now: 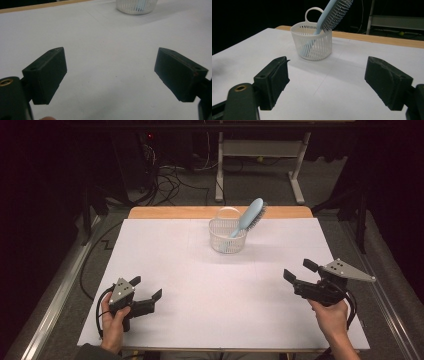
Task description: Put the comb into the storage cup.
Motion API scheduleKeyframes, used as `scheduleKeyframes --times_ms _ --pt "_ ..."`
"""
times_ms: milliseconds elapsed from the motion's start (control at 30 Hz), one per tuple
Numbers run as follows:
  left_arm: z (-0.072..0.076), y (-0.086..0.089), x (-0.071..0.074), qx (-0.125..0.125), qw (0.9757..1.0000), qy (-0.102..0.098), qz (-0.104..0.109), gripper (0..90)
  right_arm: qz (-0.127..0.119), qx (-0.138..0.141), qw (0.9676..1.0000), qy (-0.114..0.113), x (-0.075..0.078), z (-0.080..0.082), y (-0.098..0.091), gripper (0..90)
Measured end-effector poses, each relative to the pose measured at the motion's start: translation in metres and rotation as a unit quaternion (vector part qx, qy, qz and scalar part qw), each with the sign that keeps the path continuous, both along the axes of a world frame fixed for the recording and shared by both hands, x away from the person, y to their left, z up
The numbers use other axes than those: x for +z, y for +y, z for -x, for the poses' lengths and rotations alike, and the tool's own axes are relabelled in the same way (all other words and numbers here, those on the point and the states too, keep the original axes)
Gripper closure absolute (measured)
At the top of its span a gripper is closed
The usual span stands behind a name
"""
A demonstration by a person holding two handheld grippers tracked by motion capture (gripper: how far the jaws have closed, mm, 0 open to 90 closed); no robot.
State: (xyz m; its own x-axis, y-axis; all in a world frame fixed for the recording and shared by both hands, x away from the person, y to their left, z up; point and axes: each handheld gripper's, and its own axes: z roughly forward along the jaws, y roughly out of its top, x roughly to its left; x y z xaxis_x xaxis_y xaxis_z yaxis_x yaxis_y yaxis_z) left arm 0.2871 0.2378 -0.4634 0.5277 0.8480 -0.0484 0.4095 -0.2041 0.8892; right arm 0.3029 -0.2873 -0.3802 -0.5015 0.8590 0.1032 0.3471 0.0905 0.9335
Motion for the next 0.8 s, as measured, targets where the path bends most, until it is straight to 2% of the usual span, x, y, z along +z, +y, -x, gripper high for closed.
scheduleKeyframes --times_ms 800 --pt "0.0006 0.0018 0.0006 0.004 1.0 -0.002 0.0 11.7 -0.006 -0.01 0.9999 0.002 -0.0089 0.0089 -0.0092 19.8"
